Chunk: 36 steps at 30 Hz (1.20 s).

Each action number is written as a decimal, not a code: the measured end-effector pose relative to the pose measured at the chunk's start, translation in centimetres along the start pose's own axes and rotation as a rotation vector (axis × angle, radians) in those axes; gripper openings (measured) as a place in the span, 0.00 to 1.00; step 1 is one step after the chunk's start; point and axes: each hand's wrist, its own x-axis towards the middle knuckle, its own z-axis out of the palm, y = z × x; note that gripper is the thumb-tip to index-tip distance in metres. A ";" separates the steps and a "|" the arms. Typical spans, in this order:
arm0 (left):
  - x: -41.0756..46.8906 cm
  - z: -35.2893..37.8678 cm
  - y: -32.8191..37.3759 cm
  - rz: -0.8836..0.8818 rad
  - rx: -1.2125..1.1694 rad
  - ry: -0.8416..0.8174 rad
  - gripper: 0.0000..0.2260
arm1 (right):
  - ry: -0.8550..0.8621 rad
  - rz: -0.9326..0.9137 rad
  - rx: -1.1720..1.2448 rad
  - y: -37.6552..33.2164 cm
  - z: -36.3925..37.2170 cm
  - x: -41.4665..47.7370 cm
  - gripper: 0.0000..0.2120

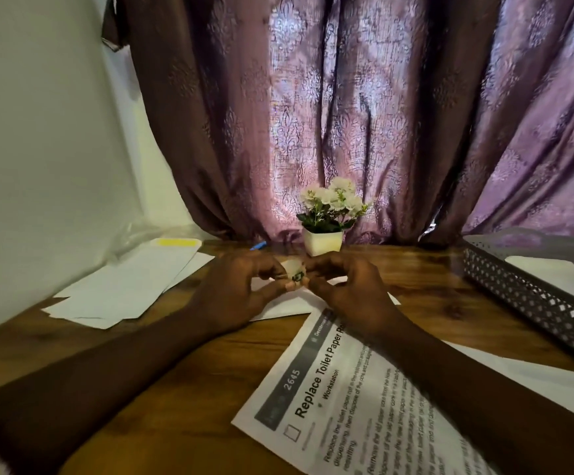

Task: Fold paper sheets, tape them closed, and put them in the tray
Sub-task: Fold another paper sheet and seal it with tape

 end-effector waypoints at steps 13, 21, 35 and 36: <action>0.1 0.1 0.1 0.023 0.136 0.029 0.20 | 0.010 -0.053 -0.018 -0.5 -0.3 -0.1 0.08; 0.5 -0.5 -2.6 -0.140 0.219 0.152 0.23 | 0.038 0.008 0.138 -1.4 -0.9 -0.7 0.06; 2.0 -1.0 -7.2 -0.616 0.459 -0.041 0.28 | -0.019 0.191 0.180 -0.7 -0.2 -0.2 0.06; 2.0 -0.9 -7.6 -0.634 0.469 -0.080 0.28 | -0.022 0.197 0.186 -0.6 -0.2 -0.1 0.07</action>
